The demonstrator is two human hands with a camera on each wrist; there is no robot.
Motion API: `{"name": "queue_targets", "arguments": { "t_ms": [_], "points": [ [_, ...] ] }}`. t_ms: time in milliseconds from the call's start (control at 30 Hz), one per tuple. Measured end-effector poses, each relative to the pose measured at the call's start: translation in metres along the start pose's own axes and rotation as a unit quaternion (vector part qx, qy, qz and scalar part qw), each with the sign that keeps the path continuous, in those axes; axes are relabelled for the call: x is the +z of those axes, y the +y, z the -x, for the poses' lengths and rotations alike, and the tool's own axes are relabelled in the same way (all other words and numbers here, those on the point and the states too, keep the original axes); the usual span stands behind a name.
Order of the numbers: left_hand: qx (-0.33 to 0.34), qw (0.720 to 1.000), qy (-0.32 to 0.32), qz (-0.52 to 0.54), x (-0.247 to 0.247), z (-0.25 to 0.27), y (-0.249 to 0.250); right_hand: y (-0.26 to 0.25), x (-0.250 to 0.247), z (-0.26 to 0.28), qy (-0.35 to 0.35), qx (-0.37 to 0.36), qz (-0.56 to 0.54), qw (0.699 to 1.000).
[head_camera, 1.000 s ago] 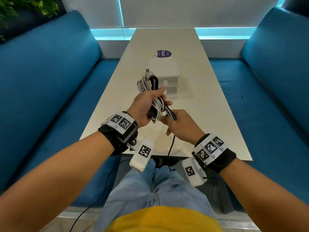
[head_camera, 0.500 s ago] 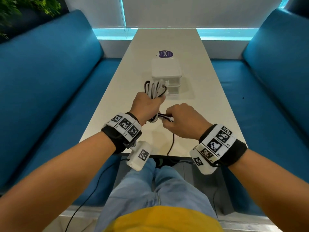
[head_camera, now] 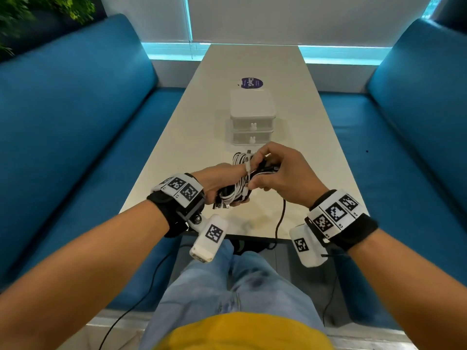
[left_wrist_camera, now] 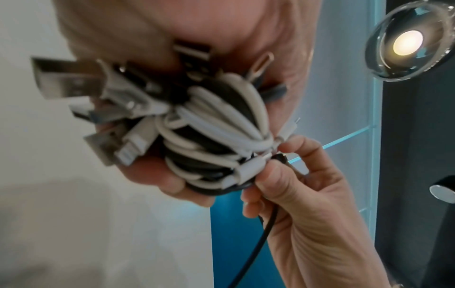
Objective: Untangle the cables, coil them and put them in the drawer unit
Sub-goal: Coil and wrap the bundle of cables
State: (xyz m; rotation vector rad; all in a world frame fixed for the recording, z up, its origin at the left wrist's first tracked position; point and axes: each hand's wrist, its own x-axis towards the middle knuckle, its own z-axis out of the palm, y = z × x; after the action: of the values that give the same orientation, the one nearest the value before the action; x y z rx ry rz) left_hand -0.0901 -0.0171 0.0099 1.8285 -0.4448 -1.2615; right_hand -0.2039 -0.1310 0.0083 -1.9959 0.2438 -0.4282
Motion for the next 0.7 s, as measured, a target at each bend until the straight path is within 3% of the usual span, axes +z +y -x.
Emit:
{"name": "queue_targets", "arguments": {
  "t_ms": [200, 500, 700],
  "points": [
    [-0.014, 0.995, -0.089, 0.044, -0.001, 0.003, -0.006, 0.0, 0.008, 0.006, 0.009, 0.031, -0.062, 0.998],
    [0.047, 0.968, -0.192, 0.158, -0.007, 0.0, -0.012, -0.003, -0.003, 0.0, -0.02, 0.085, -0.083, 0.993],
    [0.093, 0.974, -0.193, 0.075, -0.005, 0.003, -0.017, 0.0, -0.004, 0.001, -0.003, 0.105, -0.098, 0.99]
  ]
}}
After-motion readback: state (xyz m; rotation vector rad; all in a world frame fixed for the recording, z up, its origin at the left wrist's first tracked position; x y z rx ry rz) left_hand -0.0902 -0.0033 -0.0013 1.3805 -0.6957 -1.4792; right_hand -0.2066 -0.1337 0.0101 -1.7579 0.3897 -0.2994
